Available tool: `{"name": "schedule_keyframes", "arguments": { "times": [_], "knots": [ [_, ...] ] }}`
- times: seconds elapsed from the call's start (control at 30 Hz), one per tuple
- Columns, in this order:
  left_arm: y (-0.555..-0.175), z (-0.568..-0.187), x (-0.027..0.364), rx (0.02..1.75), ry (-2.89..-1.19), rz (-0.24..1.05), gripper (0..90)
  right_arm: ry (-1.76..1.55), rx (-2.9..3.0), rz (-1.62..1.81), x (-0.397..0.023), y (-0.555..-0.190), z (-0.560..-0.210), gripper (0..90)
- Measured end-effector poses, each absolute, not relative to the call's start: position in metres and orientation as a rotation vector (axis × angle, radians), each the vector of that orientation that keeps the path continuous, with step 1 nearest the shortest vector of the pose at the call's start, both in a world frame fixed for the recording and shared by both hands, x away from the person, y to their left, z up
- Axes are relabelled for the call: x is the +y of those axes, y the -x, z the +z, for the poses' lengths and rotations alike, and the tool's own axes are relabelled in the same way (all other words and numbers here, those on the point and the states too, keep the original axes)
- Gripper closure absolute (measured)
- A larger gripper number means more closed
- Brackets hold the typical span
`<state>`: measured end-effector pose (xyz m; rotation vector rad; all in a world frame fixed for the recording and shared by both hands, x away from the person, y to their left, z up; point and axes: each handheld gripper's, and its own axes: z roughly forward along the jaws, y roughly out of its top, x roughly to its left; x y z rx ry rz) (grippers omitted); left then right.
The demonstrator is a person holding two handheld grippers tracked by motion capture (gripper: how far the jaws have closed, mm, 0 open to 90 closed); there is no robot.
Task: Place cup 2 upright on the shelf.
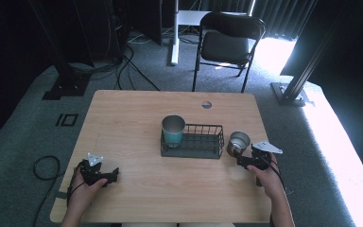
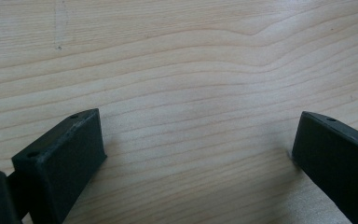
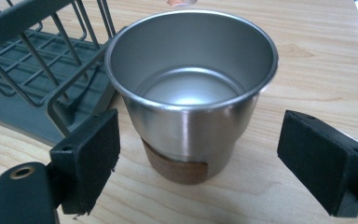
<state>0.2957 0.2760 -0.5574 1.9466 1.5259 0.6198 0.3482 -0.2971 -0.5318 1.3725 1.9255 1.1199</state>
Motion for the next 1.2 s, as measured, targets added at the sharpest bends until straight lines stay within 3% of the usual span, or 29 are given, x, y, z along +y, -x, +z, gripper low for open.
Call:
{"name": "schedule_keyframes", "arguments": {
  "times": [1.2],
  "knots": [
    [-0.296, -0.557, 0.276, 1.526, -1.945, 0.62, 2.8, -1.331, 1.867, 1.192, -0.283, -0.371, -0.527, 13.0]
  ]
}}
